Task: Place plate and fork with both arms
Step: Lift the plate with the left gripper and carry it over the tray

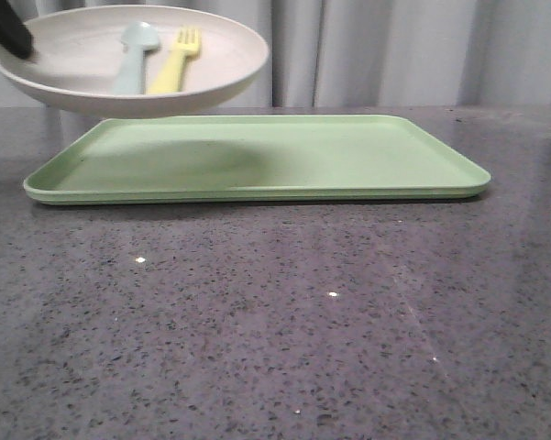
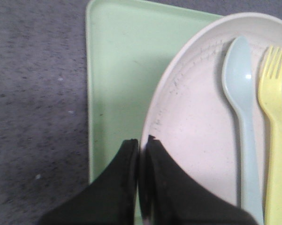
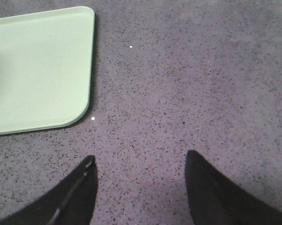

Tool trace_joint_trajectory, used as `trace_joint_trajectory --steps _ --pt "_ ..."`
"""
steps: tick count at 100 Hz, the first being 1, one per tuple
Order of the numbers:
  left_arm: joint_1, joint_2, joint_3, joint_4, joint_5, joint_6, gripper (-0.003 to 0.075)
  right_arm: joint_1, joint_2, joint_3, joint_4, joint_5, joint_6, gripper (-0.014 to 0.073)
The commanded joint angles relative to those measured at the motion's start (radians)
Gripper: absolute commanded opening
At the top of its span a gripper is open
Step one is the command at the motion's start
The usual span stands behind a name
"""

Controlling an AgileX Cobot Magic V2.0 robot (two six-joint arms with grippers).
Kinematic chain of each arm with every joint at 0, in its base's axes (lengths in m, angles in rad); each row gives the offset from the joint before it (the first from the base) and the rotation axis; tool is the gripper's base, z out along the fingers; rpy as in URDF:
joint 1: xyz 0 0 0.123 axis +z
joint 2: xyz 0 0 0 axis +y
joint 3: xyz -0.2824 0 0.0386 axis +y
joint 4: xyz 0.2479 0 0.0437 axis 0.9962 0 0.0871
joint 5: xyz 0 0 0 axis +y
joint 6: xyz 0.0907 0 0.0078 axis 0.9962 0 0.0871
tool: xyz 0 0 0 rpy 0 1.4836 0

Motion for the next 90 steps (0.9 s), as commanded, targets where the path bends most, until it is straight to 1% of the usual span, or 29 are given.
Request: trace_joint_trajectory --steps 1,19,33,62,80,85,90 --pt "-0.053 0.032 -0.063 -0.050 -0.094 -0.042 -0.0021 -0.003 0.009 -0.033 -0.006 -0.060 -0.003 0.0429" --pt "-0.122 0.135 -0.131 -0.073 -0.117 -0.064 -0.0021 -0.003 0.009 -0.033 -0.006 -0.059 -0.003 0.0429" --pt "-0.154 0.199 -0.173 -0.104 -0.154 -0.070 -0.0020 -0.003 0.009 -0.033 -0.006 -0.059 -0.003 0.0429" --pt "-0.156 0.275 -0.186 -0.104 -0.156 -0.070 -0.0020 -0.003 0.009 -0.033 -0.006 -0.059 -0.003 0.0429" --pt "-0.154 0.280 -0.186 -0.092 -0.162 -0.070 -0.0018 -0.003 0.009 -0.033 -0.005 -0.055 -0.003 0.0429" --pt "-0.153 0.280 -0.186 -0.092 -0.162 -0.070 -0.0009 -0.003 0.009 -0.033 -0.005 -0.055 -0.003 0.0429" --pt "-0.151 0.280 -0.186 -0.091 -0.162 -0.070 0.0017 -0.003 0.009 -0.033 -0.005 -0.055 -0.003 0.0429"
